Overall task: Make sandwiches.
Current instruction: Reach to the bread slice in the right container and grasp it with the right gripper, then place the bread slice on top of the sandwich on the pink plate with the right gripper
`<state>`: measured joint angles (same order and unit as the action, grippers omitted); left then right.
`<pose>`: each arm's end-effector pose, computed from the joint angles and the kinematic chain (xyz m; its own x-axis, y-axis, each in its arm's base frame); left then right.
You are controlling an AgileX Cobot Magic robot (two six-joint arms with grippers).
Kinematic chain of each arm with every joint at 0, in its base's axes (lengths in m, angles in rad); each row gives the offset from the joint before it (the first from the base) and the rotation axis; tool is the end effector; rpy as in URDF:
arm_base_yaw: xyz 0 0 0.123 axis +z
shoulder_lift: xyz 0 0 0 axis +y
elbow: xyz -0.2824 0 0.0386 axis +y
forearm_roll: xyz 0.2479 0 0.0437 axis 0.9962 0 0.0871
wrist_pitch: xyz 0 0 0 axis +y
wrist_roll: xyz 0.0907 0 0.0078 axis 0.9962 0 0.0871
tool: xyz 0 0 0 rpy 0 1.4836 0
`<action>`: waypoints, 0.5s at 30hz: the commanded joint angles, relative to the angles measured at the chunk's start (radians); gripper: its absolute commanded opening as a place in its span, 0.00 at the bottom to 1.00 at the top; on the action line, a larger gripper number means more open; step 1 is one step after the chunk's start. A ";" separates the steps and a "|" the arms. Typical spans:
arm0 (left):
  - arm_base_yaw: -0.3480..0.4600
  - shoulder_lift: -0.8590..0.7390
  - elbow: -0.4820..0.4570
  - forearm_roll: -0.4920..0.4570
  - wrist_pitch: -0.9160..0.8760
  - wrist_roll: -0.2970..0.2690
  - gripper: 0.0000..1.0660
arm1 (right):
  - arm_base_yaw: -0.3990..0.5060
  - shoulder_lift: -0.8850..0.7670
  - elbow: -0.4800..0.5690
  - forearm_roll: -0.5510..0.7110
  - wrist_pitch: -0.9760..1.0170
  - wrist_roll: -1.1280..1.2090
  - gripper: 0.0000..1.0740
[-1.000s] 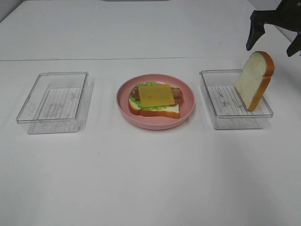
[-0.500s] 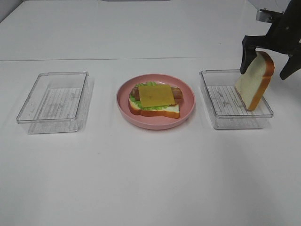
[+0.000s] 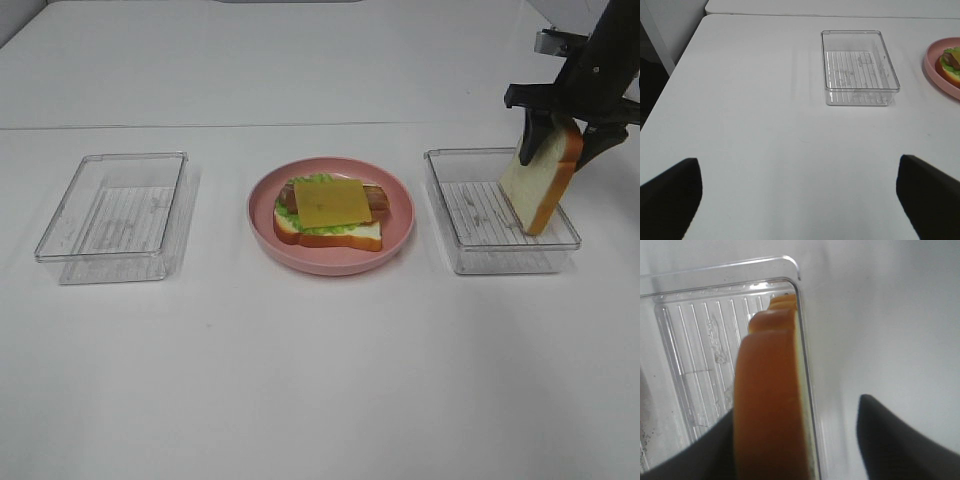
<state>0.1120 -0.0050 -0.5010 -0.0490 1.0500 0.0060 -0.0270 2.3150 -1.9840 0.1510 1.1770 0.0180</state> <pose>-0.0049 -0.0044 0.2784 -0.4364 -0.0676 -0.8972 -0.0818 0.9960 -0.0352 0.4822 -0.0004 0.1763 -0.9845 0.1021 -0.1425 0.0807 0.9856 0.1486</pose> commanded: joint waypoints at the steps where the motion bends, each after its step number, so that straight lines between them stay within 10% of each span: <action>1: 0.004 -0.016 0.002 -0.008 -0.016 -0.006 0.94 | 0.000 -0.002 -0.001 -0.009 0.022 0.018 0.23; 3: 0.004 -0.016 0.002 -0.008 -0.016 -0.006 0.94 | 0.000 -0.002 -0.023 -0.024 0.061 0.018 0.00; 15: 0.004 -0.016 0.002 -0.008 -0.016 -0.006 0.94 | 0.000 -0.197 -0.066 0.095 0.104 0.043 0.00</action>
<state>0.1120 -0.0050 -0.5010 -0.0490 1.0500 0.0060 -0.0230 2.1810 -2.0470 0.2130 1.2230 0.0480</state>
